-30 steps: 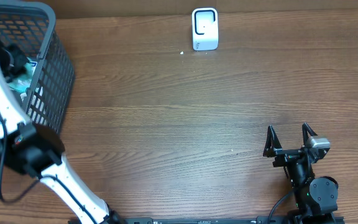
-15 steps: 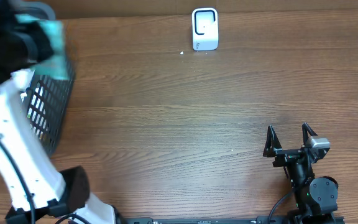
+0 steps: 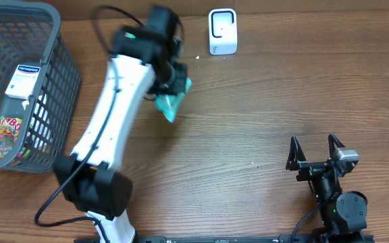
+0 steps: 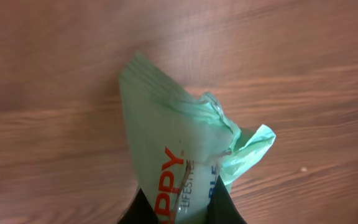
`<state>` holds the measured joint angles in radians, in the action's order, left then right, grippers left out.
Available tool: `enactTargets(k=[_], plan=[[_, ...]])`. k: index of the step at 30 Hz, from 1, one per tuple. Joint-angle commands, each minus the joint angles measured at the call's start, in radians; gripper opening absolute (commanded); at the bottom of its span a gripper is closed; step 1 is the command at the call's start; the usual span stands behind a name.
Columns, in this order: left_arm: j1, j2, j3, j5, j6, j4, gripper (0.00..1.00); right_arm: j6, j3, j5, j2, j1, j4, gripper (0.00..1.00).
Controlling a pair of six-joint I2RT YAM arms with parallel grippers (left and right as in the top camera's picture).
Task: Scan the item barcode
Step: 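Lift the wipes pack out and place it on the table center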
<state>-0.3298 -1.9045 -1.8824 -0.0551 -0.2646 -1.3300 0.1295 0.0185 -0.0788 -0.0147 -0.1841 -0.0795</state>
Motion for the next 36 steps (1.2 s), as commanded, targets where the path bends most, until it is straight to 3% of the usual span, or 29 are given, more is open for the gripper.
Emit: enactTargets(k=[1,5,6,10,13,19,27,31,36], plan=[[-0.005,0.011,0.161,0.028,-0.088,0.108,0.04,-0.003,-0.01,-0.006,0.01,-0.004,0.004,1.0],[0.002,0.011,0.319,0.019,-0.102,0.257,0.04,-0.003,-0.01,-0.006,0.01,-0.004,0.004,1.0],[0.002,0.011,0.344,0.009,-0.102,0.282,0.11,-0.003,-0.01,-0.006,0.01,-0.004,0.004,1.0],[0.002,0.011,0.389,-0.018,-0.101,0.3,0.57,-0.003,-0.01,-0.006,0.01,-0.004,0.004,1.0],[0.006,0.014,0.372,-0.047,-0.101,0.273,0.71,-0.003,-0.01,-0.006,0.01,-0.004,0.004,1.0],[0.045,0.016,0.13,-0.045,-0.095,0.068,0.72,-0.003,-0.01,-0.006,0.01,-0.004,0.004,1.0],[0.174,0.016,-0.443,-0.033,0.007,-0.203,0.76,-0.003,-0.01,-0.006,0.01,-0.004,0.004,1.0],[0.354,0.016,-0.624,0.014,0.007,-0.324,0.8,-0.003,-0.01,-0.006,0.01,-0.004,0.004,1.0],[0.624,0.024,-0.648,-0.016,0.04,-0.36,0.79,-0.003,-0.01,-0.006,0.01,-0.004,0.004,1.0]])
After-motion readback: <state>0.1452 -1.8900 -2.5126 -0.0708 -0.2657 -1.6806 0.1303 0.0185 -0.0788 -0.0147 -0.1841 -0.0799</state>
